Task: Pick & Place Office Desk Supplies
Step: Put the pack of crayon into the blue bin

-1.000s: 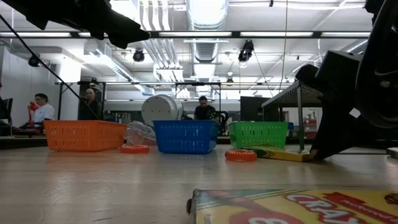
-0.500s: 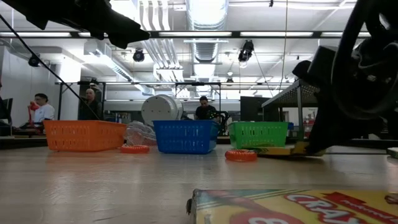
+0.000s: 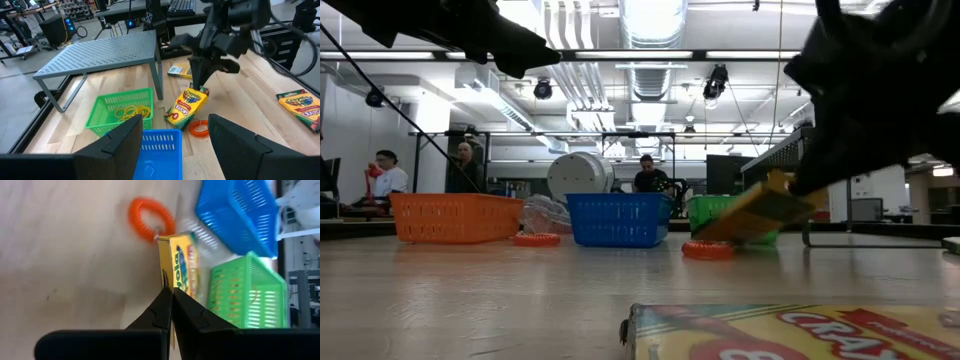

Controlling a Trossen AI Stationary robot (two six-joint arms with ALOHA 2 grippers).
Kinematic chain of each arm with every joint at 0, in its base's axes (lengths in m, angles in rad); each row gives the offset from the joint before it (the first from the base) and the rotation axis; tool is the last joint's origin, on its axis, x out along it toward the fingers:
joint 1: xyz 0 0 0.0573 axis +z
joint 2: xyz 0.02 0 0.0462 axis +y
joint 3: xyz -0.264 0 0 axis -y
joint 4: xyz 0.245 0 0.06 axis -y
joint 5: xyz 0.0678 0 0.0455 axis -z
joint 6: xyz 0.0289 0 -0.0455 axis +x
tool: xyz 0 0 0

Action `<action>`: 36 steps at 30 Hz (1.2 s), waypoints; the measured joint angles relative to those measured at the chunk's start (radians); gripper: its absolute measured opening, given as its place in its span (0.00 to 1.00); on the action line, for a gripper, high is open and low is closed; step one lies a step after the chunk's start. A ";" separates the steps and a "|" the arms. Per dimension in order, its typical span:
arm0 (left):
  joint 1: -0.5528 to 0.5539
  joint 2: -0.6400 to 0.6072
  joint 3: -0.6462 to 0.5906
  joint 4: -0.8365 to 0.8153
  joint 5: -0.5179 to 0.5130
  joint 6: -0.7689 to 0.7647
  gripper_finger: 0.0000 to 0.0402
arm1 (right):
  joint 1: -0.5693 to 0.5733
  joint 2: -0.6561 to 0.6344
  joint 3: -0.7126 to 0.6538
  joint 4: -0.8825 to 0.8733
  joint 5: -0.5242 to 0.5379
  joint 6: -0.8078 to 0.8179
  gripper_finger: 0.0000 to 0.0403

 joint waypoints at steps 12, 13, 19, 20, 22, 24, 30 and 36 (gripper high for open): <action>-0.001 0.000 0.000 0.000 0.000 0.000 0.57 | 0.000 -0.117 0.066 -0.019 0.118 -0.004 0.02; -0.001 0.000 0.000 0.000 0.000 0.000 0.57 | 0.002 -0.125 0.071 -0.020 0.130 -0.005 0.02; -0.001 0.000 0.000 -0.001 0.000 0.000 0.57 | 0.004 -0.145 0.116 -0.019 0.179 -0.052 0.02; -0.001 0.000 0.000 0.000 0.000 0.000 0.57 | 0.004 -0.145 0.126 -0.019 0.179 -0.067 0.02; 0.000 0.000 0.000 0.000 0.000 0.000 0.57 | 0.004 -0.145 0.144 -0.018 0.182 -0.093 0.02; 0.000 0.000 0.000 -0.001 0.000 0.000 0.57 | 0.004 -0.139 0.161 -0.018 0.192 -0.095 0.02; 0.000 0.000 0.000 -0.001 0.000 0.000 0.57 | 0.004 -0.137 0.205 -0.018 0.210 -0.099 0.02; 0.000 0.000 0.000 -0.002 0.000 0.000 0.57 | 0.004 -0.137 0.239 -0.016 0.212 -0.106 0.02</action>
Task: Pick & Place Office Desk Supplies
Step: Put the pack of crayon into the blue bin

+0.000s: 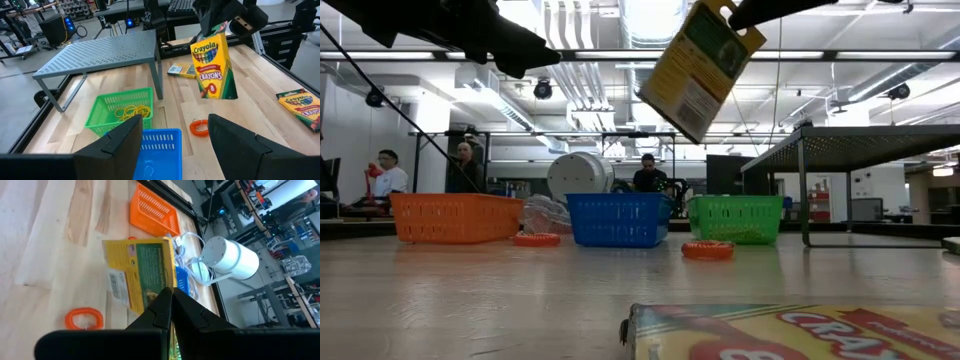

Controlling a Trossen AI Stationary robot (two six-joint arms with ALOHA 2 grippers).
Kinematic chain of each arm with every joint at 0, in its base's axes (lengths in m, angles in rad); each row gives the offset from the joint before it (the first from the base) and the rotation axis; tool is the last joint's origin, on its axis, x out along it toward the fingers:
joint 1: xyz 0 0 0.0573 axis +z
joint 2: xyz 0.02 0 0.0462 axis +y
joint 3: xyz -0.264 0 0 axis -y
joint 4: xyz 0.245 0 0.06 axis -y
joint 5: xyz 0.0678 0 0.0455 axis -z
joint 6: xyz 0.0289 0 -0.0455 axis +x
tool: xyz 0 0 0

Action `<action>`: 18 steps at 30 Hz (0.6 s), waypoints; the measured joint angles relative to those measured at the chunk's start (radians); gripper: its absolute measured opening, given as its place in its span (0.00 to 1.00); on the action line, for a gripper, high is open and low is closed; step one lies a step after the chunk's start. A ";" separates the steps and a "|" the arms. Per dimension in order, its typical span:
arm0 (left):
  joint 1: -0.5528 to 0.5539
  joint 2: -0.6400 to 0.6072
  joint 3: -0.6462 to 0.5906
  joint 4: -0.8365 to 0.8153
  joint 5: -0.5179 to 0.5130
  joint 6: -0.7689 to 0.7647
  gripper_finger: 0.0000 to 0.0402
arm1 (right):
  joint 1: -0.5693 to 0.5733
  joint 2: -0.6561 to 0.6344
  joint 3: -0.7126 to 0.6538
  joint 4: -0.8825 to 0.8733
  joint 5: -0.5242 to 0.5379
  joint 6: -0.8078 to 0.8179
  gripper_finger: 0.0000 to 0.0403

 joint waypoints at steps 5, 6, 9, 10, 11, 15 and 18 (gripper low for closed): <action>0.001 0.000 0.000 0.000 0.000 0.000 0.57 | -0.002 0.000 0.017 0.001 0.001 -0.056 0.02; 0.001 0.000 0.000 0.000 0.000 0.000 0.57 | -0.005 0.000 0.020 0.001 0.000 -0.075 0.02; 0.001 0.000 0.000 0.000 0.000 0.000 0.57 | -0.024 0.000 0.022 0.006 -0.005 -0.101 0.02; 0.001 0.000 0.000 0.000 0.000 0.000 0.57 | -0.033 0.000 0.022 0.008 -0.013 -0.103 0.02; 0.001 0.000 0.000 0.000 0.000 0.000 0.57 | -0.044 0.000 0.022 0.009 -0.022 -0.102 0.02; 0.000 0.000 0.000 0.000 0.000 0.000 0.57 | -0.104 0.000 0.029 0.010 -0.129 -0.079 0.02; 0.000 0.000 0.000 0.000 0.000 0.000 0.57 | -0.151 0.000 0.039 0.013 -0.159 -0.073 0.02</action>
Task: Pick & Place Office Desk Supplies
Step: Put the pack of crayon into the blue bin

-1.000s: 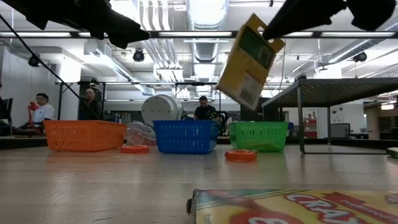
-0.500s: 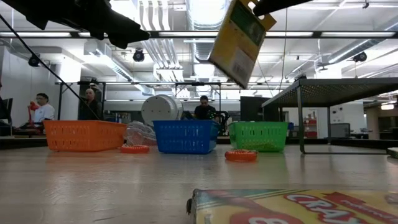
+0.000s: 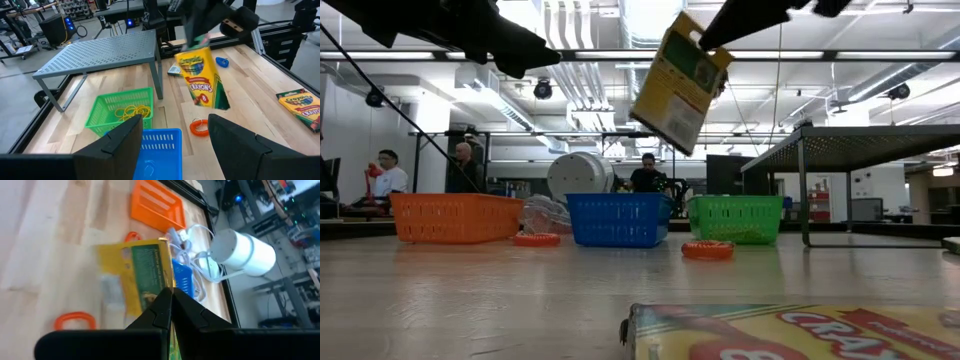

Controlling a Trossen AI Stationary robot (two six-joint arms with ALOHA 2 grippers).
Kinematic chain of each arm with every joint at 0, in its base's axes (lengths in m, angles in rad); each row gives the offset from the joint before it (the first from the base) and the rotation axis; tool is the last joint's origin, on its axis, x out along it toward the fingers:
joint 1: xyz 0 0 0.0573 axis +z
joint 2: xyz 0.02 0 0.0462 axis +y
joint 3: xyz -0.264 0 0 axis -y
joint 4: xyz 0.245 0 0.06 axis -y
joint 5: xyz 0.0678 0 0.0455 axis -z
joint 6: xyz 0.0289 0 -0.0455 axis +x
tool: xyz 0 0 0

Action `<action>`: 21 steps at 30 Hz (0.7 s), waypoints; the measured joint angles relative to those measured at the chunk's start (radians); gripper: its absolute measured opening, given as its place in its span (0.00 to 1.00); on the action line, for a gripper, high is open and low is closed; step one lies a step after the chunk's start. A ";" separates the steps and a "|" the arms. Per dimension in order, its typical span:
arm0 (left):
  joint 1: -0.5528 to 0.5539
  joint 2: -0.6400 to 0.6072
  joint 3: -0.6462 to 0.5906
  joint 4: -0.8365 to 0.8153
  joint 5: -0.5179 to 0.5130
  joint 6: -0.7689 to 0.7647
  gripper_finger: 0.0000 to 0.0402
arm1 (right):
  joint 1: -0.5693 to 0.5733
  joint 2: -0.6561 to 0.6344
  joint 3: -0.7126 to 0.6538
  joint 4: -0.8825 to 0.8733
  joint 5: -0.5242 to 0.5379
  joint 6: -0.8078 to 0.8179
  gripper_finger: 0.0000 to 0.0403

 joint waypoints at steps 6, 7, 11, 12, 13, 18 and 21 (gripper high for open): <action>0.000 0.000 0.000 0.000 0.000 0.000 0.57 | -0.097 0.000 0.041 -0.001 -0.054 -0.005 0.02; 0.000 0.000 0.000 0.000 0.000 0.000 0.57 | -0.115 0.000 0.051 -0.001 -0.080 -0.004 0.02; 0.000 0.000 0.000 0.000 0.000 0.000 0.57 | -0.191 0.002 0.088 -0.001 -0.149 -0.007 0.02; 0.000 0.000 0.000 0.000 0.000 0.000 0.57 | -0.210 0.002 0.095 -0.001 -0.160 -0.007 0.02; 0.000 0.000 0.000 0.000 0.000 0.000 0.57 | -0.230 0.002 0.101 -0.001 -0.179 -0.006 0.02; 0.000 0.000 0.000 0.000 0.000 0.000 0.57 | -0.325 0.002 0.114 0.006 -0.276 0.004 0.02; 0.000 0.000 0.000 0.000 0.000 0.000 0.57 | -0.380 0.002 0.114 0.012 -0.340 0.022 0.02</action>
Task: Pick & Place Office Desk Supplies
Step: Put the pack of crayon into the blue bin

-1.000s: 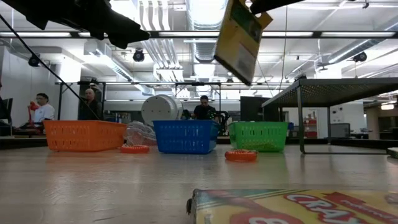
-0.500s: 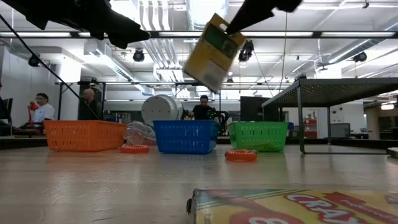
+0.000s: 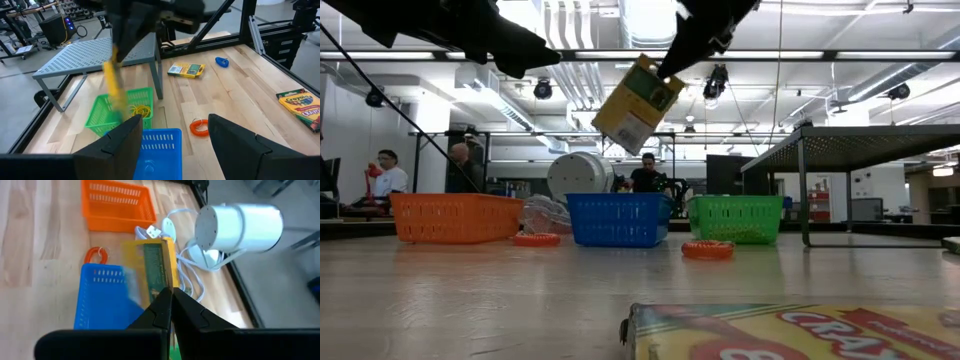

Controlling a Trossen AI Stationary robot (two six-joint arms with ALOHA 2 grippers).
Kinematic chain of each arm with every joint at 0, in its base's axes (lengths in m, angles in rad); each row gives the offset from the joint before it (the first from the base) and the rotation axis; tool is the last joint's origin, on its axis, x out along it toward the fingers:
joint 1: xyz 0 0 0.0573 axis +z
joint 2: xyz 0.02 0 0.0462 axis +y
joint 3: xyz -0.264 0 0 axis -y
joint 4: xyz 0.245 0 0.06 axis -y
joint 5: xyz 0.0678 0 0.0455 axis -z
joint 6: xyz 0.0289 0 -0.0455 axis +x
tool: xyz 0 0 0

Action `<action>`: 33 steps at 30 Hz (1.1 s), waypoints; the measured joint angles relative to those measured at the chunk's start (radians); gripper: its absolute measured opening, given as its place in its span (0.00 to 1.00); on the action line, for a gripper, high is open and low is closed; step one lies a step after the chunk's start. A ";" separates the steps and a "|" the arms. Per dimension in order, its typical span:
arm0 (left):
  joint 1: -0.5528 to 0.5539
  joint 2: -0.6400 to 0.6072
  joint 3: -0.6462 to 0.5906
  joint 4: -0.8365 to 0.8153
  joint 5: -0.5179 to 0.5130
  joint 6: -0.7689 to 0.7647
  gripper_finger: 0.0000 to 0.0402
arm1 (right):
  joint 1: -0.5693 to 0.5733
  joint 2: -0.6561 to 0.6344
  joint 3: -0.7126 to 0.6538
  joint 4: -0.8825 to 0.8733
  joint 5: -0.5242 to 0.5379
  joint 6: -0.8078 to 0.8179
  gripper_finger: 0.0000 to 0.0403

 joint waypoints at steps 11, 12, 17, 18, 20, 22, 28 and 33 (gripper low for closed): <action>0.000 0.000 0.000 0.000 0.000 0.000 0.57 | -0.117 0.030 -0.008 0.001 -0.186 0.023 0.02; -0.001 0.000 0.000 -0.001 0.000 0.000 0.57 | -0.118 0.046 -0.008 0.001 -0.186 0.019 0.02; -0.001 0.000 0.000 -0.013 0.000 0.000 0.57 | -0.130 0.116 -0.007 -0.007 -0.187 -0.004 0.02; -0.001 0.000 0.000 -0.016 0.000 0.000 0.57 | -0.134 0.129 -0.003 -0.012 -0.187 -0.004 0.02; -0.001 0.000 0.000 -0.021 0.000 0.000 0.57 | -0.144 0.148 0.007 -0.026 -0.187 -0.002 0.02; -0.001 0.000 0.000 -0.022 0.000 0.000 0.57 | -0.155 0.155 0.018 -0.035 -0.187 -0.002 0.02; -0.001 0.000 0.000 -0.023 0.000 0.000 0.57 | -0.186 0.174 0.029 -0.069 -0.207 0.004 0.02; -0.001 0.000 0.000 -0.027 0.000 0.000 0.57 | -0.213 0.187 0.029 -0.079 -0.283 0.000 0.02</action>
